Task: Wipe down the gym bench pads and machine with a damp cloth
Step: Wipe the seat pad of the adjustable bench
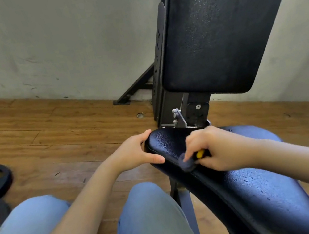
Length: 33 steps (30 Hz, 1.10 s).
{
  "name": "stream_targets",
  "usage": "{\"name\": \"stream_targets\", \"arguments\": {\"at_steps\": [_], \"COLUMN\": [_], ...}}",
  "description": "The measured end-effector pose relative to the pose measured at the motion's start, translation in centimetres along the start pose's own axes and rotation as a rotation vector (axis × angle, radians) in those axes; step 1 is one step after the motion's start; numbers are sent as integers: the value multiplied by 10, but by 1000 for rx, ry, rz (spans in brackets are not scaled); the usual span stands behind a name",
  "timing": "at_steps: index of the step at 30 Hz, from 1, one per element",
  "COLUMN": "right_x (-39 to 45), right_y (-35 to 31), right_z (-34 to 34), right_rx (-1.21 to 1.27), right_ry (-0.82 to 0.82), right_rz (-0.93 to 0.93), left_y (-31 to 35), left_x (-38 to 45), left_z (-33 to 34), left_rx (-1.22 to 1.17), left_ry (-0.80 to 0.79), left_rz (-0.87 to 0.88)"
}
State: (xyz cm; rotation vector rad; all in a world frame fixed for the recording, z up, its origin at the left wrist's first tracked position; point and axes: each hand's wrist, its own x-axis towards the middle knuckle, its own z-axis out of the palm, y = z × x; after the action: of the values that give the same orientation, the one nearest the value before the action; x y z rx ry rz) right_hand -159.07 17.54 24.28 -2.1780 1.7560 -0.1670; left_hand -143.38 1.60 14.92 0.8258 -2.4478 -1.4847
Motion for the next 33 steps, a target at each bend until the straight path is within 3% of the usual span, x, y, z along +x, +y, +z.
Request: {"name": "stream_targets", "arguments": {"at_steps": [3, 8, 10, 13, 16, 19, 23, 25, 29, 33], "right_x": [13, 71, 59, 4, -42, -32, 37, 70, 91, 39], "right_y": [0, -7, -5, -10, -18, -15, 5, 17, 25, -1], "right_z": [-13, 0, 9, 15, 14, 0, -11, -10, -3, -12], "right_rx": [-42, -168, -163, -171, -102, -6, -50, -73, -64, -149], "right_ry": [-61, 99, 69, 99, 23, -14, 209, 246, 139, -36], "right_rz": [7, 2, 52, -30, -70, -34, 76, 177, 309, 244], "left_y": [0, 2, 3, 1, -1, -1, 5, 6, 8, 4], "left_x": [0, -2, -3, -3, -3, -3, -4, -4, -3, 0], "left_z": [0, 0, 1, 1, 1, 1, 0, 0, 0, -1], "left_rx": [23, 36, 38, -18, -22, -21, -28, -39, -16, 27], "left_ry": [8, 1, 9, 21, 20, 16, 21, 11, 2, 8], "left_rz": [12, 8, 8, 11, 2, 5, -17, -24, -19, -13]}}
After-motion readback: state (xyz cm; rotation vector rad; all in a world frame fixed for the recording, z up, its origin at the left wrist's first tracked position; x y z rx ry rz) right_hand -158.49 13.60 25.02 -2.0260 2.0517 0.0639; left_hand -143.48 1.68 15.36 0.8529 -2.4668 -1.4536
